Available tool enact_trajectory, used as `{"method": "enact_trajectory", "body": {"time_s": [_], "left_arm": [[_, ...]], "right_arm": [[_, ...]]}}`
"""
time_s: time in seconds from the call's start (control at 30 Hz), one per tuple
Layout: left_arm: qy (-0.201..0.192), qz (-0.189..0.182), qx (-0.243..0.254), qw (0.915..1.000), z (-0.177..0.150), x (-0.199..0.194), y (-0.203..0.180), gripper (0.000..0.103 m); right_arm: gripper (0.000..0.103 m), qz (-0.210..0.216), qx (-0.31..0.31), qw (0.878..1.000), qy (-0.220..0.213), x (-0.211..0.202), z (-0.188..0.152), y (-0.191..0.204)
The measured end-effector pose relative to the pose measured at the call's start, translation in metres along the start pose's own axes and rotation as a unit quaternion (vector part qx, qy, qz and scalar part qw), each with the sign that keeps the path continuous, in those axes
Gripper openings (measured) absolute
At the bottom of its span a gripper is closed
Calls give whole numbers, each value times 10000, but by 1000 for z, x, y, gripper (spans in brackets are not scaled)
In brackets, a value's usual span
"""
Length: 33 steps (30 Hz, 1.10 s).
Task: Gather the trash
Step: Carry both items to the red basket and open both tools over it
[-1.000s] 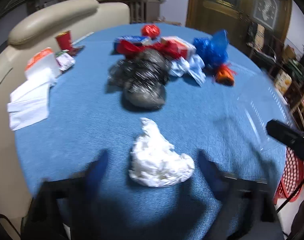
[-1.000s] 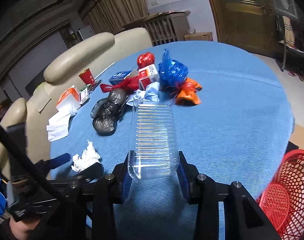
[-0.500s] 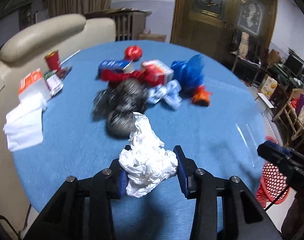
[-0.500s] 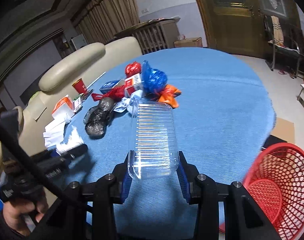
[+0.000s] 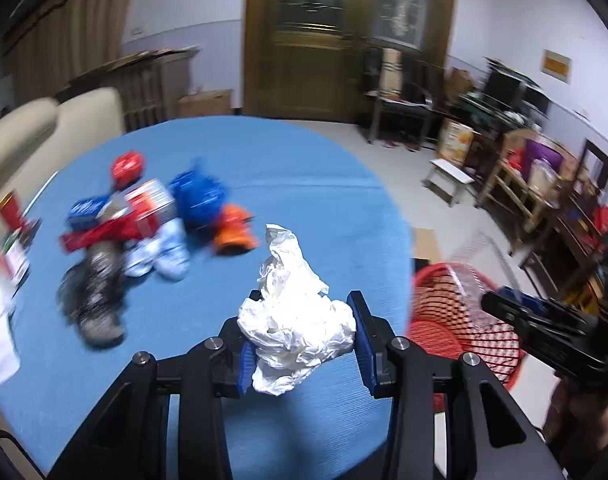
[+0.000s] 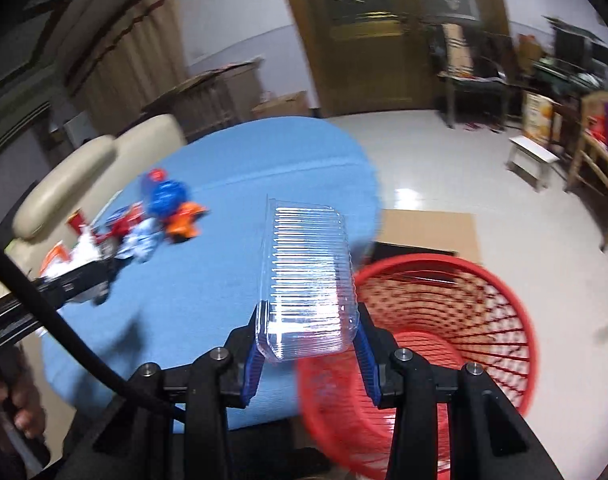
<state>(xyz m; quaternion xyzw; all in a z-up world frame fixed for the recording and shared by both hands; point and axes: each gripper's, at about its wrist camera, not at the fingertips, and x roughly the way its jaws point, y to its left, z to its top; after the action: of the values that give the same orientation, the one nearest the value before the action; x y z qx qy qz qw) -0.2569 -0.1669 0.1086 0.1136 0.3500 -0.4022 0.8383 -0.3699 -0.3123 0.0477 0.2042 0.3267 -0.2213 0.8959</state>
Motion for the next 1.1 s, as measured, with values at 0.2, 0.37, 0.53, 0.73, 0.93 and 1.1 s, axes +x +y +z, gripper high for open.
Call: {"method": "enact_trajectory", "body": {"time_s": [0.2,0.37,0.53,0.73,0.93,1.1], "left_arm": [[132,-499,424,9978,12,21,-49,43],[355,-822,801,9928,12,43,-91,43],[664,-1054,1093,9862,10,69,-123,43],[994,-1058,1291,9809,5,97,-148,76],[883,-941,1088,9857,10,90,-130,79],[715,-797,566,9926,15,75,-88,79]], "right_arm": [[43,-412,141,9989,148,9,-1,-41],[43,-603,254,9972,371,18,-10,-68],[45,-670,352,9961,457,16,-15,-89],[68,-722,506,9950,478,14,-18,-105],[74,-865,886,9922,128,-3,-13,-128],[80,-1088,1341,9843,-365,-11,-10,-151]]}}
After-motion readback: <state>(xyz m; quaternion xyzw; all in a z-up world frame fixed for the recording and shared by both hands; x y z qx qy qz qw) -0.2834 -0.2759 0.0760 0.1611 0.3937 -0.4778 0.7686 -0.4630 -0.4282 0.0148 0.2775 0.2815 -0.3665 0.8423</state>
